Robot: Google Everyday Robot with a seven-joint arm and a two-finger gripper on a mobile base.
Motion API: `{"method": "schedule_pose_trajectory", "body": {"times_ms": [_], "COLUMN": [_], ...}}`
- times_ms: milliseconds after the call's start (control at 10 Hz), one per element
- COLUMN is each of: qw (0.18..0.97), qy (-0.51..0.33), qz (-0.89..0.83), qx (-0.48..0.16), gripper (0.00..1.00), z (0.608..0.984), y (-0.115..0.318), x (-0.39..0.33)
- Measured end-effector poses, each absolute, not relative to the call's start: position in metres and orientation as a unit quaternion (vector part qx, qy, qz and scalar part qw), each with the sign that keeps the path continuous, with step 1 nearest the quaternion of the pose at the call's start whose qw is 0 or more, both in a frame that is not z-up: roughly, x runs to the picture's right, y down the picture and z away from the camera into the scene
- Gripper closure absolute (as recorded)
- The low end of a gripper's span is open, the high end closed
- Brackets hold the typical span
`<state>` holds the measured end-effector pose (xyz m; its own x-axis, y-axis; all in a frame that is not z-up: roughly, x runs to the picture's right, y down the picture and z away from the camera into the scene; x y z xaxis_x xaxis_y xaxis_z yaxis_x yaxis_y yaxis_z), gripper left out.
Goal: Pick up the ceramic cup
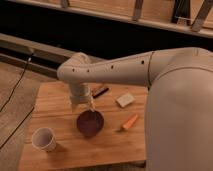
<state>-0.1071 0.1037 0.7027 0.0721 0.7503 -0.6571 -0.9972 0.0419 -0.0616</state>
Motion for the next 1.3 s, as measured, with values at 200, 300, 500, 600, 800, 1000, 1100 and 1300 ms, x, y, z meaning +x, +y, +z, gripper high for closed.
{"method": "schedule_pose_trajectory", "body": {"times_ms": [200, 300, 500, 600, 800, 1000, 1100, 1300], "qw": [0.683, 0.683, 0.683, 0.683, 0.685, 0.71, 0.722, 0.752], "qy": [0.234, 0.234, 0.234, 0.234, 0.232, 0.218, 0.209, 0.188], "qz": [0.64, 0.64, 0.64, 0.64, 0.637, 0.608, 0.593, 0.556], "qx": [-0.264, -0.264, -0.264, -0.264, -0.266, -0.282, -0.289, -0.301], "gripper": [0.35, 0.35, 0.35, 0.35, 0.35, 0.35, 0.35, 0.35], "z": [0.703, 0.703, 0.703, 0.703, 0.704, 0.709, 0.71, 0.708], "y": [0.104, 0.104, 0.104, 0.104, 0.104, 0.109, 0.112, 0.12], "x": [-0.107, -0.107, -0.107, -0.107, -0.108, -0.116, -0.123, -0.144]}}
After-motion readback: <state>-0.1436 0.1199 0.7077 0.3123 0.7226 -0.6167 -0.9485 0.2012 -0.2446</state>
